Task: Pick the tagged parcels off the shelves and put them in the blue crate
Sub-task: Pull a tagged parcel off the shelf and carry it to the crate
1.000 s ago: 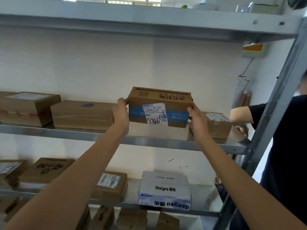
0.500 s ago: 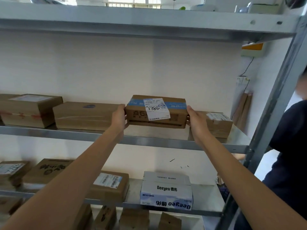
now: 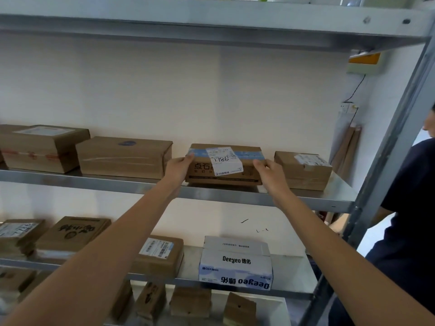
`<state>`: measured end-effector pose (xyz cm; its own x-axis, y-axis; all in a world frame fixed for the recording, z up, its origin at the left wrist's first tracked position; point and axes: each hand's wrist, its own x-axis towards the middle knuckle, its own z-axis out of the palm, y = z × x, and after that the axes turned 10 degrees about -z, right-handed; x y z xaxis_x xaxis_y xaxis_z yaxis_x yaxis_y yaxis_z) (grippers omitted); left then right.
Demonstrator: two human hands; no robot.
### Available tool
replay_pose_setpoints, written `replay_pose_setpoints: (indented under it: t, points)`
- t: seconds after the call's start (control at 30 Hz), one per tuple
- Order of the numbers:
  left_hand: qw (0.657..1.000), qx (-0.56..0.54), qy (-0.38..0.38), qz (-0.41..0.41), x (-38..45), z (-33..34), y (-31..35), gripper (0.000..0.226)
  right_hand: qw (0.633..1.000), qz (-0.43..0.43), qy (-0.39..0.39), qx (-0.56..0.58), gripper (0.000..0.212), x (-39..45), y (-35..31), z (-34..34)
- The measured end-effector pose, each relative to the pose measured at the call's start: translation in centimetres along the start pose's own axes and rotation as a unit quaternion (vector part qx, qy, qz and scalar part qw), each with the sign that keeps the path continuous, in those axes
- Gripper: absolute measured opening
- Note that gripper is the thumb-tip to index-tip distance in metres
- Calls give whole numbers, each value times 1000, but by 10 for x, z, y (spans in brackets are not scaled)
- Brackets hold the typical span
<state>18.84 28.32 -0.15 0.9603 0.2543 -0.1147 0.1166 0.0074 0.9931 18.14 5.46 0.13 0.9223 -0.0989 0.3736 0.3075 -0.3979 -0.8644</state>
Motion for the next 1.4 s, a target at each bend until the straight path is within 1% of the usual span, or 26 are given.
replay_pose_setpoints:
  t: [0.1, 0.17, 0.23, 0.27, 0.3, 0.37, 0.4, 0.43, 0.5, 0.57, 0.6, 0.67, 0.77, 0.87, 0.93, 1.0, 1.07, 1.13, 1.27, 1.33, 1.4]
  points:
    - [1000, 3, -5, 11, -2, 0, -15, 36, 994, -26, -17, -103, 37, -5, 12, 8]
    - [1000, -4, -10, 20, -7, 2, -22, 31, 988, -39, 10, -152, 41, -9, 20, 16]
    - [999, -11, -19, 36, -14, 4, -29, 29, 981, -40, 41, -185, 51, -15, 23, 24]
    - [999, -14, -12, 46, -18, 4, -33, 31, 973, -52, 64, -217, 57, -19, 25, 27]
    - [998, -21, 7, 54, -22, 2, -37, 33, 956, -82, 94, -264, 62, -25, 25, 31]
    - [993, -42, 67, 82, -30, -9, -43, 36, 913, -170, 139, -343, 62, -37, 19, 40]
    - [988, -50, 96, 106, -33, -19, -45, 35, 905, -209, 146, -341, 59, -42, 13, 48]
    - [982, -51, 122, 131, -35, -32, -44, 32, 908, -240, 135, -317, 53, -47, 6, 58]
    - [969, -43, 178, 166, -34, -63, -37, 30, 930, -277, 76, -228, 44, -56, -12, 83]
    - [954, -45, 236, 176, -26, -95, -25, 30, 946, -291, -1, -141, 38, -60, -32, 111]
    - [948, -37, 263, 177, -20, -111, -19, 30, 950, -290, -32, -107, 39, -61, -42, 126]
    - [936, 12, 307, 173, -7, -142, -11, 33, 962, -258, -80, -50, 42, -59, -57, 157]
    - [928, 63, 326, 169, 17, -184, -10, 41, 978, -180, -105, -1, 52, -52, -70, 200]
    - [944, 65, 293, 136, 40, -215, -14, 48, 991, -115, -72, 8, 65, -38, -70, 233]
    - [964, 46, 239, 111, 55, -232, -20, 51, 996, -59, -48, 36, 71, -29, -72, 250]
    - [981, 18, 173, 89, 70, -247, -23, 54, 998, -28, -23, 55, 67, -22, -71, 263]
    - [990, 2, 128, 67, 80, -257, -25, 55, 999, -8, -1, 48, 60, -21, -71, 270]
    - [993, -5, 99, 58, 85, -262, -27, 55, 999, 14, 16, 45, 54, -20, -71, 271]
    - [999, -13, 41, 29, 88, -267, -24, 54, 998, 41, -5, 39, 55, -17, -76, 271]
    - [999, -16, 21, 23, 89, -269, -20, 53, 998, 39, 3, 39, 54, -18, -78, 271]
    - [999, -26, 15, 18, 86, -272, -17, 46, 998, 22, 22, 57, 49, -21, -81, 269]
